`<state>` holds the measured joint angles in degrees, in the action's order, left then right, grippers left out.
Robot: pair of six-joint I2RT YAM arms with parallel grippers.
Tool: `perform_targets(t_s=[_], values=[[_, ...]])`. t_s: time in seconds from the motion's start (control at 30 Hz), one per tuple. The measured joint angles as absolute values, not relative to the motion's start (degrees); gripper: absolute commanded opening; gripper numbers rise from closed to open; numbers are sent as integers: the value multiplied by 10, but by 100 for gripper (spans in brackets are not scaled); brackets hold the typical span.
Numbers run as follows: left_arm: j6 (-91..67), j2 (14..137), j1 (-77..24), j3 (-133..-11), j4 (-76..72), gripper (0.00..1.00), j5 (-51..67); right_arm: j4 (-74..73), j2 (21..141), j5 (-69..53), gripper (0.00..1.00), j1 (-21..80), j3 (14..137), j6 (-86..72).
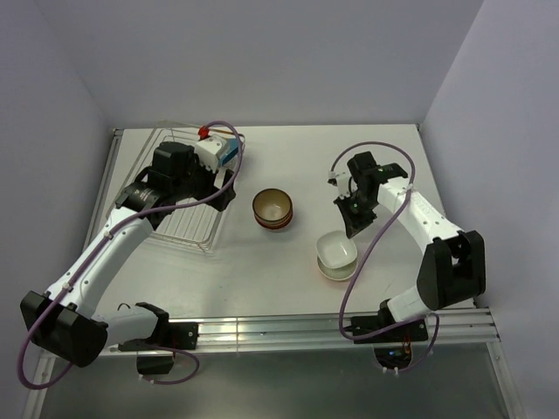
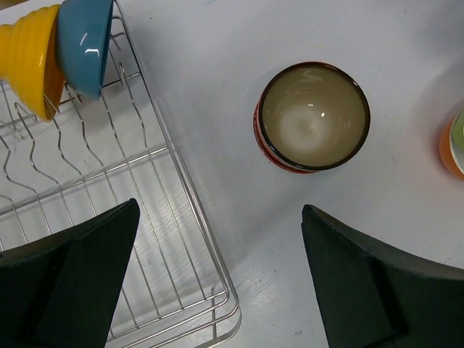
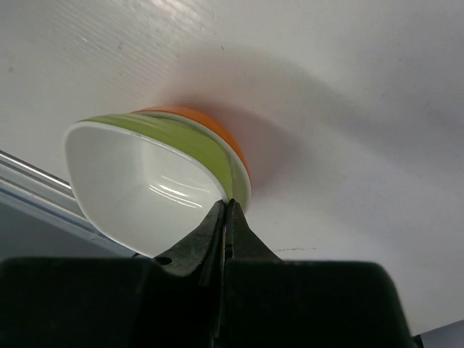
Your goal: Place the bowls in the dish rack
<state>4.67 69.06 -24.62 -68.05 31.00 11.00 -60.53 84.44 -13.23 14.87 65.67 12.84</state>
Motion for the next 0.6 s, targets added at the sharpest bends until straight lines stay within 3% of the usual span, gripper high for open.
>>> perform_targets(t_s=[0.33, 0.6], values=[[35, 681, -246, -681, 313, 100, 118, -607, 794, -172, 0, 136, 724, 118], [-59, 666, -246, -681, 277, 100, 229, -547, 754, -236, 0, 131, 765, 86]])
